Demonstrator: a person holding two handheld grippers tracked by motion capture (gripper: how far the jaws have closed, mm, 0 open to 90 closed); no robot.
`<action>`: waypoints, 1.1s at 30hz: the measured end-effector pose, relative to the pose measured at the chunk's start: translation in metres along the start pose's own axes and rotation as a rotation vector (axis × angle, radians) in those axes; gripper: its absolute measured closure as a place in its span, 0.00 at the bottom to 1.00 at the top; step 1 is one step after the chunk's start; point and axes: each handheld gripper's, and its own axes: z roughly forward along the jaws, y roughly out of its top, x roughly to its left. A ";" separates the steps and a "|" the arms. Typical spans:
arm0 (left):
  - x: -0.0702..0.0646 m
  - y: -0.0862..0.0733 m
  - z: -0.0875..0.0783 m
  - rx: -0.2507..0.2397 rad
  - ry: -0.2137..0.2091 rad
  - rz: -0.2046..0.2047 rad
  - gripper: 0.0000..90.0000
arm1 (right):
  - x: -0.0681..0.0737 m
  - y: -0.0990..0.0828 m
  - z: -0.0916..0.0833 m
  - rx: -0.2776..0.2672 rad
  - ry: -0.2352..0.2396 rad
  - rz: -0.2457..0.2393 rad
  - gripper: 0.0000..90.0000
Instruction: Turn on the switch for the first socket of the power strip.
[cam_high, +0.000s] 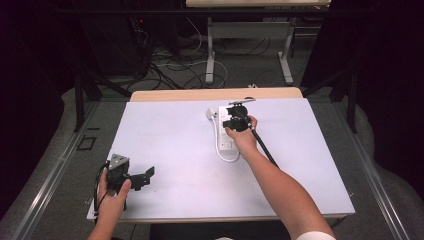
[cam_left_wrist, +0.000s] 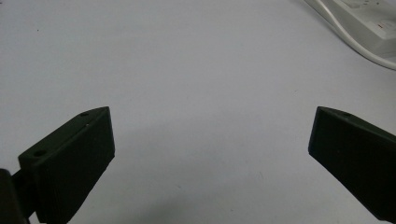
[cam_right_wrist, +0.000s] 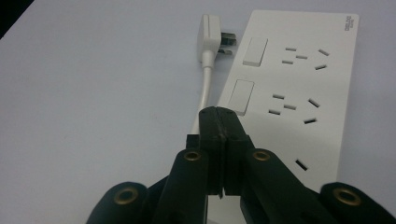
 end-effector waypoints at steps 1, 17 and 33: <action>0.000 0.000 0.000 0.000 0.000 0.000 0.00 | 0.000 0.000 0.001 0.001 -0.003 -0.004 1.00; 0.000 0.000 0.000 0.002 0.000 0.001 0.00 | -0.001 -0.012 0.014 0.037 -0.020 0.000 1.00; 0.000 0.000 0.000 0.003 -0.001 0.002 0.00 | -0.001 -0.019 0.017 0.038 -0.008 0.012 1.00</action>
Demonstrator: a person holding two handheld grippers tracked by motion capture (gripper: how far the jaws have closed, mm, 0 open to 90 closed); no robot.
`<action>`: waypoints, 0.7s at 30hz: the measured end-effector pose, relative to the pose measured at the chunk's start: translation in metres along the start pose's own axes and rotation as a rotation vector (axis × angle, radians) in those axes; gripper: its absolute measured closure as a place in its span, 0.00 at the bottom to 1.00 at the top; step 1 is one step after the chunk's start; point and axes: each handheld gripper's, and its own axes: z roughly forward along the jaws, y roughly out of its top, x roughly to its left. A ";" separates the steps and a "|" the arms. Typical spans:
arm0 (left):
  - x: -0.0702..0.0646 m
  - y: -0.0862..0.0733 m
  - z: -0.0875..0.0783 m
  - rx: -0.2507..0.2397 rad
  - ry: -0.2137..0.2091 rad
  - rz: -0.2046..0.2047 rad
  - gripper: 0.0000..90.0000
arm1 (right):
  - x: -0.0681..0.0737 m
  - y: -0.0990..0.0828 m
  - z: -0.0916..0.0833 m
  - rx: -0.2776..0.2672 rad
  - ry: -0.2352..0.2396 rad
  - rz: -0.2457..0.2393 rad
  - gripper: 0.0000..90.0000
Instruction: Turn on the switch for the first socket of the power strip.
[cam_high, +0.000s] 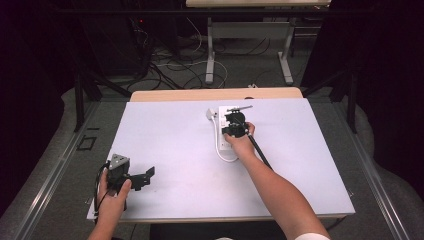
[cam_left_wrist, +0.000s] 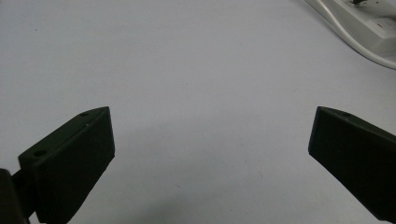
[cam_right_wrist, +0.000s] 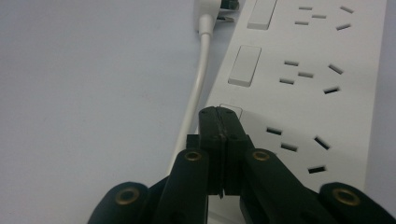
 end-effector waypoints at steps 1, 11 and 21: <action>0.000 0.000 0.000 0.000 0.000 0.000 0.00 | 0.000 0.000 0.000 0.000 -0.002 -0.002 1.00; 0.000 0.000 0.000 0.000 0.000 0.002 0.00 | -0.002 -0.002 0.000 -0.009 -0.001 -0.002 1.00; 0.000 0.000 0.000 0.005 0.000 0.005 0.00 | 0.000 -0.003 0.000 -0.020 -0.003 -0.002 1.00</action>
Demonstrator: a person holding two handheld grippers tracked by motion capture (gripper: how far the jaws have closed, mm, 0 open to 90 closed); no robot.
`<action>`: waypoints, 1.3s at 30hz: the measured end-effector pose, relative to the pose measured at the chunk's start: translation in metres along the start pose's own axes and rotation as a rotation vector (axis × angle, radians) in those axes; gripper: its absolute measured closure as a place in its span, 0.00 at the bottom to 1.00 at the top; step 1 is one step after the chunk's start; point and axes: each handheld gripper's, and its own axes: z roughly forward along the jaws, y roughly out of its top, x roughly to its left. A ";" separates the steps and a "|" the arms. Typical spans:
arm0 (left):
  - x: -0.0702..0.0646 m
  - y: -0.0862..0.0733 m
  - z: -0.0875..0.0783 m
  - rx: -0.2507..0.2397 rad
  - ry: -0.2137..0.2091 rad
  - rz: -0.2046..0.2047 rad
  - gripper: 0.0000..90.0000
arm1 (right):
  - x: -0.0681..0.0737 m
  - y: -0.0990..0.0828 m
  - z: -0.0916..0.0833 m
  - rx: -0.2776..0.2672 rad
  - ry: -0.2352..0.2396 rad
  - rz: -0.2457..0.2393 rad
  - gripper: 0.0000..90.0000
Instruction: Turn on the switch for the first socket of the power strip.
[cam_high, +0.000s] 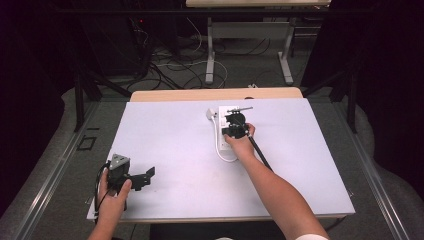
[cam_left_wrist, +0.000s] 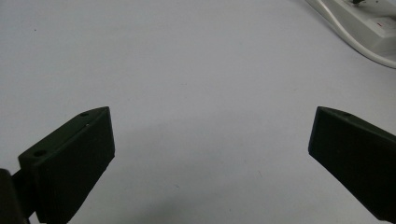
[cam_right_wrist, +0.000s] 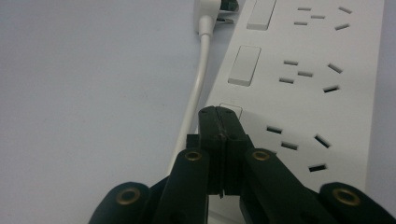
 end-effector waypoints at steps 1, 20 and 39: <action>0.000 0.000 0.000 -0.003 0.000 -0.001 0.00 | 0.000 0.000 0.000 0.000 -0.001 0.001 1.00; 0.000 0.000 0.000 0.000 0.001 0.001 0.00 | -0.002 -0.002 0.001 0.002 0.012 0.005 1.00; 0.000 0.000 0.001 -0.003 -0.003 0.002 0.00 | -0.006 0.002 -0.004 -0.006 0.018 0.025 0.99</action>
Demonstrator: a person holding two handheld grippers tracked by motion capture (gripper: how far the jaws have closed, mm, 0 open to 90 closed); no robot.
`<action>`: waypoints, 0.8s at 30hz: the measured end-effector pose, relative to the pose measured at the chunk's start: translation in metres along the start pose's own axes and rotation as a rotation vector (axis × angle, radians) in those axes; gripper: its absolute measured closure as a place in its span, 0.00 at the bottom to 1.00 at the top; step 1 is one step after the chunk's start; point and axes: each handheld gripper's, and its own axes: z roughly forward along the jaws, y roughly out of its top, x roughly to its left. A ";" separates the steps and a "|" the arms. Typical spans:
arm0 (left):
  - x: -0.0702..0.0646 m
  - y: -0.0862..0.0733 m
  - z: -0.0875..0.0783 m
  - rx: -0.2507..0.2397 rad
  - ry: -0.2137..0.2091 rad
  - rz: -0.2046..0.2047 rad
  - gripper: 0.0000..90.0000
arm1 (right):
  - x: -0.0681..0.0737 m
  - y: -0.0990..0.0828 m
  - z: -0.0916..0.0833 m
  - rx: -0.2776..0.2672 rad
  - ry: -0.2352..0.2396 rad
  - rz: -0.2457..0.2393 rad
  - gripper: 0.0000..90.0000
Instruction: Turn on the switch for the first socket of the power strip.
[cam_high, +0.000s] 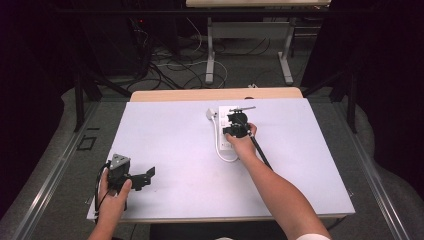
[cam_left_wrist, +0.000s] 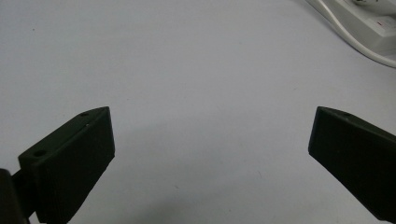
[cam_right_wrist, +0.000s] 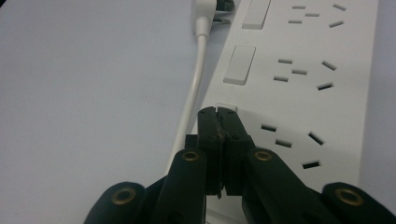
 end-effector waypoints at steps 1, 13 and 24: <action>0.000 0.000 0.000 0.000 0.000 0.000 0.00 | 0.000 0.000 0.000 0.000 0.000 0.000 0.99; -0.001 0.000 0.000 0.003 -0.001 -0.003 0.00 | -0.004 0.004 -0.008 -0.004 -0.004 -0.012 0.89; -0.001 0.000 0.001 0.003 -0.002 -0.005 0.00 | -0.001 0.004 -0.012 -0.006 -0.007 -0.008 0.62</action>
